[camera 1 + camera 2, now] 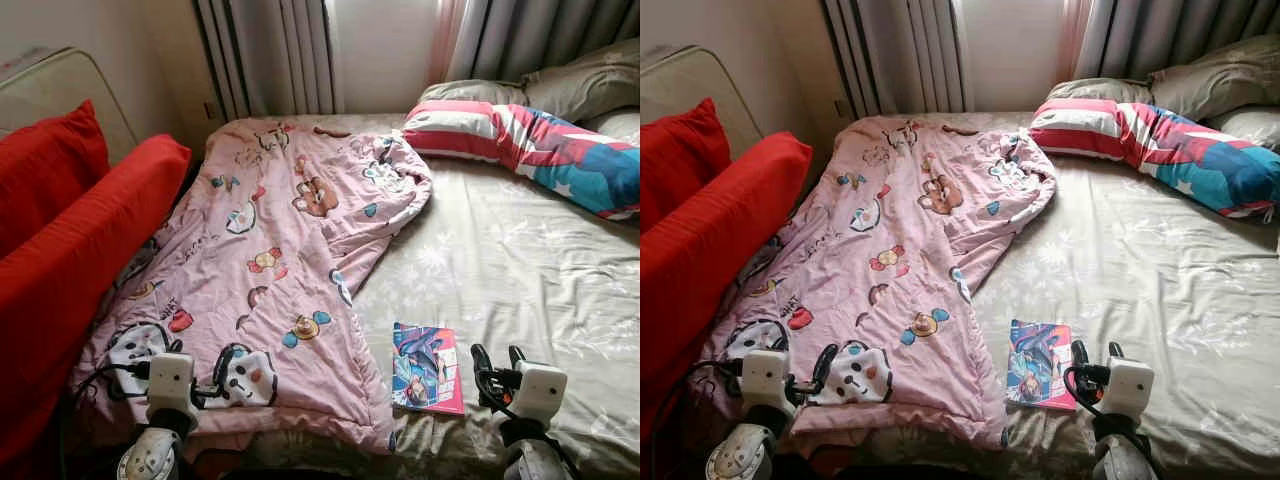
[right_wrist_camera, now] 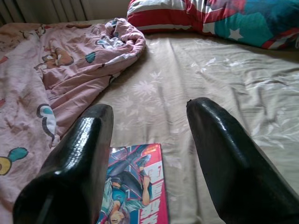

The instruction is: Clean up the room

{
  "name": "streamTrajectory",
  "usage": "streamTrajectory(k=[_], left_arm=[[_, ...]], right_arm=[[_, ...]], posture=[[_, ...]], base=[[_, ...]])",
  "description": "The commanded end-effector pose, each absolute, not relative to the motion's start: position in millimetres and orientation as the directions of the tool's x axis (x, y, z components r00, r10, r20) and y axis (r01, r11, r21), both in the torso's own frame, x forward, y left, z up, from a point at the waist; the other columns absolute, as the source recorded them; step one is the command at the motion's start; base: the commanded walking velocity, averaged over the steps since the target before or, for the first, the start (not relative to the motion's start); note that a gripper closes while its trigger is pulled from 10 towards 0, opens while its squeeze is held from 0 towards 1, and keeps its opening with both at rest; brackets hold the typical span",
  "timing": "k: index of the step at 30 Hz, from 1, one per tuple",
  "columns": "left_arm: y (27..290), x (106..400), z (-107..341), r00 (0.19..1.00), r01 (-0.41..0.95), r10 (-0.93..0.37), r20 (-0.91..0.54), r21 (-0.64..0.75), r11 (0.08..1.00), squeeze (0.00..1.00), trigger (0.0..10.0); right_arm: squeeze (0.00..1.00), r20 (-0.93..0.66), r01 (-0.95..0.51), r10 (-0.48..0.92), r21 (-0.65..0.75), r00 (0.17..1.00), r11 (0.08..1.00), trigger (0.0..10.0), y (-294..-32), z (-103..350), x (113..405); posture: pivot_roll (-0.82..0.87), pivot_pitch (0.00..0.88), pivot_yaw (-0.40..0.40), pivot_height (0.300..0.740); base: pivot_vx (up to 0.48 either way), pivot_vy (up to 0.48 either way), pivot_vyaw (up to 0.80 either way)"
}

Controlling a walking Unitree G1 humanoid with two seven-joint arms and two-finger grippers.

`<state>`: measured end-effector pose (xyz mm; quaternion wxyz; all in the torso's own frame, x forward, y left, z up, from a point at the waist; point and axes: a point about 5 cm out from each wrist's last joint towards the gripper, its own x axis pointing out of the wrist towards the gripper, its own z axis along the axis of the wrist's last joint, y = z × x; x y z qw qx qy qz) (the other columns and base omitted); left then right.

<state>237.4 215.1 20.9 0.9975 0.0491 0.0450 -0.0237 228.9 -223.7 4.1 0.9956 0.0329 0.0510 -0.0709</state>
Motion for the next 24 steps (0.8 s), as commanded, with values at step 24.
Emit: streamTrajectory(k=[24], left_arm=[[211.6,246.7,23.3,0.993,0.059,-0.048,-0.106,0.101,0.993,0.0,10.0]], right_arm=[[0.0,-0.142,0.215,-0.206,0.053,0.968,0.975,10.0,-238.6,8.2,235.1]], posture=[[-0.08,0.024,0.019,0.737]], base=[[0.0,0.0,-0.07]])
